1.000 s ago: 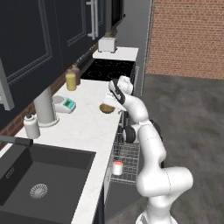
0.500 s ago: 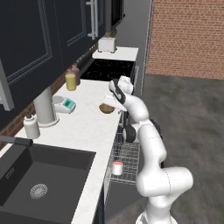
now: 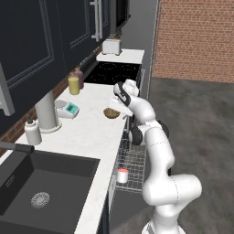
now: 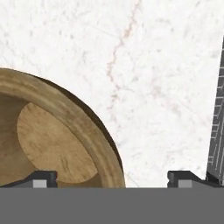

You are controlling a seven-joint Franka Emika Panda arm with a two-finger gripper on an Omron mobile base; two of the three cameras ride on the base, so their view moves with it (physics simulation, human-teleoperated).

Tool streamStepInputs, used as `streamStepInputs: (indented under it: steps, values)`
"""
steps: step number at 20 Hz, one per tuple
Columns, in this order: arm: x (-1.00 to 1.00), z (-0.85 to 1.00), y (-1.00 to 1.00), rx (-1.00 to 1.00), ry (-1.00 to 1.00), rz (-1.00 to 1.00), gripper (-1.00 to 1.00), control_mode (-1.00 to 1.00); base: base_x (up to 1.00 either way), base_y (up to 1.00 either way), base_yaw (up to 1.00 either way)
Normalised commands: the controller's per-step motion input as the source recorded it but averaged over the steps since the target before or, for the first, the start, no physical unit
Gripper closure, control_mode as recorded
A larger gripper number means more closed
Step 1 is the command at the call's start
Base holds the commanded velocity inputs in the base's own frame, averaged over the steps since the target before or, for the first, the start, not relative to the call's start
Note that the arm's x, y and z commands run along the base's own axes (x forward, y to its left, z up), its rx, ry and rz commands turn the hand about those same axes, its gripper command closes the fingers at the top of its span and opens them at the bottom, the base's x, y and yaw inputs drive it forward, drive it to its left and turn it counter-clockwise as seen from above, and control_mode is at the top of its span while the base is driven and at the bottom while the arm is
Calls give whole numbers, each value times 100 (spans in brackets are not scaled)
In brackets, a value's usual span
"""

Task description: Pick up the cup and bowl from the counter, place them in the dishwasher, and close the dishwasher door.

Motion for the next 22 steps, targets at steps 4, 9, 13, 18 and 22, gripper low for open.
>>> streamStepInputs:
  steps: [4,9,13,18,22]
  values:
    - [40,0,3,0,18,0,-100,-100,0,0,0]
    - [32,0,4,0,13,0,-100,-100,0,0,0]
    - [12,-4,7,0,6,0,100,-100,0,0,0]
    - [11,-2,5,0,7,0,100,-100,0,0,0]
    - [4,0,0,0,5,0,100,-100,0,0,0]
